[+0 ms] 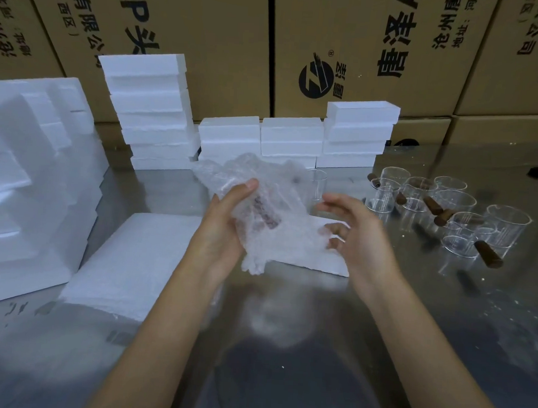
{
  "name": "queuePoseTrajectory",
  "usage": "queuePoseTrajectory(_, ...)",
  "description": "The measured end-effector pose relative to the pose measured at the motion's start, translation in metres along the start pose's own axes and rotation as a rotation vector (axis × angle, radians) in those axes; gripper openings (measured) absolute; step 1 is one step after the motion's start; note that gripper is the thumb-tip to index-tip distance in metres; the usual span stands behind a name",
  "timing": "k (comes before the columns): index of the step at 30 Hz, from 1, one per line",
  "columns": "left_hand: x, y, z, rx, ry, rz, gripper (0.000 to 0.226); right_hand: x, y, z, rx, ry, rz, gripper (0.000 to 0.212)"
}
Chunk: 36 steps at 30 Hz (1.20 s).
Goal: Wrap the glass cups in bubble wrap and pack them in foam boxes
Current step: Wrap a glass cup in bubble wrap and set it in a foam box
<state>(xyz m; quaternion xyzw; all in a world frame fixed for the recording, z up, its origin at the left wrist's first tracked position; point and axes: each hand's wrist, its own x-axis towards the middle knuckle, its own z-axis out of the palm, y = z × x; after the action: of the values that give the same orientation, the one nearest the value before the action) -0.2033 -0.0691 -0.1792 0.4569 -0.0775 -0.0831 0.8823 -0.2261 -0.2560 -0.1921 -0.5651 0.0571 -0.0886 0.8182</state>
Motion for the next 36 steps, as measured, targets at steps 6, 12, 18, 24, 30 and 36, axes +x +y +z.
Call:
queuePoseTrajectory(6,-0.001,0.012,-0.013,-0.224,-0.092,0.081,0.025,-0.002,0.008,0.004,-0.075,-0.131,0.064,0.034)
queuePoseTrajectory(12,0.004,0.005,-0.009,-0.222,-0.203,0.037,0.042,-0.015,0.017,0.016,-0.289,-0.492,0.011,0.035)
queuePoseTrajectory(18,0.005,-0.013,-0.003,0.162,-0.188,-0.077,0.037,0.0,0.013,0.008,0.0,0.024,-0.036,0.008)
queuePoseTrajectory(24,-0.001,-0.012,-0.007,0.511,-0.273,-0.238,0.062,0.003,0.01,0.001,0.016,0.224,-0.082,0.01)
queuePoseTrajectory(30,-0.008,0.0,-0.008,0.784,-0.325,-0.307,0.065,0.003,0.017,0.002,-0.195,0.195,-0.145,0.012)
queuePoseTrajectory(36,-0.01,0.008,-0.013,0.886,-0.278,-0.289,0.06,0.004,0.019,0.004,-0.285,0.152,-0.224,0.027)
